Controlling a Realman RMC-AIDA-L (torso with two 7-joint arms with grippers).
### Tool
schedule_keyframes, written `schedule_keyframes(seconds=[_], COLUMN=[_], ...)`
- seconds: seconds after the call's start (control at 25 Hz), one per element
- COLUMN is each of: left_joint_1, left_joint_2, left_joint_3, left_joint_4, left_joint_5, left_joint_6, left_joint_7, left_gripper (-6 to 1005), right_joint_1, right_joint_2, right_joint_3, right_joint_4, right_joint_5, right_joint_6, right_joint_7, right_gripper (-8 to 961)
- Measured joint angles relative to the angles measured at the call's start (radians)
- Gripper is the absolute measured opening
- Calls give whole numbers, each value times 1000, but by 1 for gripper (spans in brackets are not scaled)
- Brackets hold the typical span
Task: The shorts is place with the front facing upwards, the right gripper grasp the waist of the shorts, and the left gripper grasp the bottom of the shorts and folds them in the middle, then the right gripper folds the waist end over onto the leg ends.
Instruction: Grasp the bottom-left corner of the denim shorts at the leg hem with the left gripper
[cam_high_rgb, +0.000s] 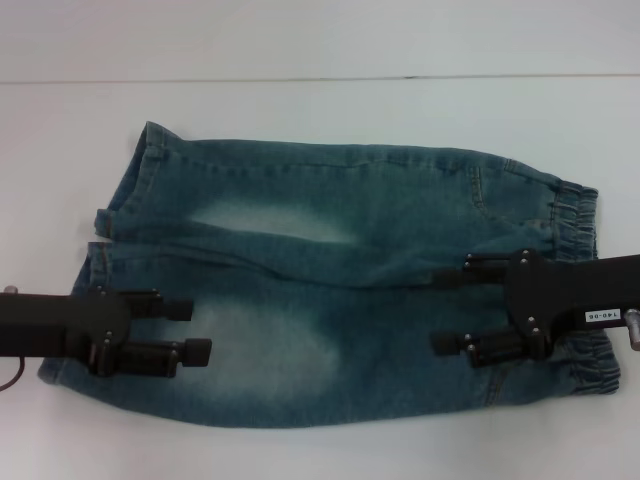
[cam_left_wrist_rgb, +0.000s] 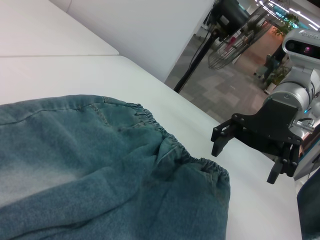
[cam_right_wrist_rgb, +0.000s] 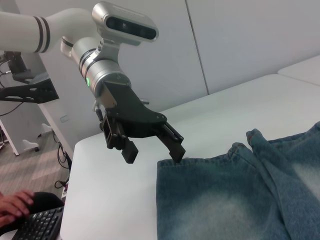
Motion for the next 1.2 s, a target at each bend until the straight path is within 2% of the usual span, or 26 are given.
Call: schedule_keyframes(seconds=[0.76,0.96,1.2], left_joint_1=[-8,-8,-13], left_joint_2=[4,18,60], left_joint_3=[-5,-28,-101], left_joint_4=[5,77,176], left_joint_5=[0,22,149], left_joint_6=[3,1,11], left_joint_7=[-46,-210,-504], left_gripper=[841,840,840], right_joint_1=[0,0,0], right_joint_2=[2,2,2], right_joint_3=[5,8,15], right_joint_4=[0,-5,-9], right_joint_5=[0,0,2], right_joint_6=[0,-8,-13], right_joint_7=[0,3,6], right_gripper=[881,882,883])
